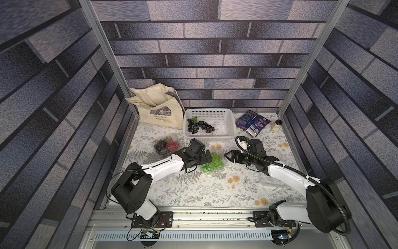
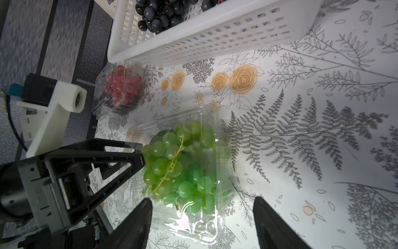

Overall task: Pack grapes into containers
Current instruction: Adjust the packing box at the center of the board.

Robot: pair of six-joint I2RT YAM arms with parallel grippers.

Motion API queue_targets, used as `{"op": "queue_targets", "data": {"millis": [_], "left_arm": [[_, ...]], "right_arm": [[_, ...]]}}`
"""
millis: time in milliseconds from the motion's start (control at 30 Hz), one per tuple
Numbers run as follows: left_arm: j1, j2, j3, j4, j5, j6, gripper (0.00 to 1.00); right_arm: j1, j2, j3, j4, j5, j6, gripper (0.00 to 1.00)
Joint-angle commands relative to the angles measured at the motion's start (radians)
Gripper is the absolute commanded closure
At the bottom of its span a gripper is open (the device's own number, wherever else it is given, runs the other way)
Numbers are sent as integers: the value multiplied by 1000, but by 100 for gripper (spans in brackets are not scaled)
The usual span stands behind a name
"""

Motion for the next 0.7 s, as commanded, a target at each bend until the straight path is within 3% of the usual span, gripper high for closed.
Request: {"op": "queue_targets", "data": {"millis": [0, 367, 567, 667], "left_arm": [[20, 34, 71, 24, 39, 29, 0], [29, 176, 187, 147, 179, 38, 0], [57, 89, 115, 146, 159, 47, 0], [82, -2, 45, 118, 129, 61, 0]], "right_arm": [[-1, -44, -31, -4, 26, 7, 24], [0, -216, -112, -79, 71, 45, 24], [0, -305, -91, -184, 101, 4, 25], [3, -323, -49, -234, 117, -29, 32]]}}
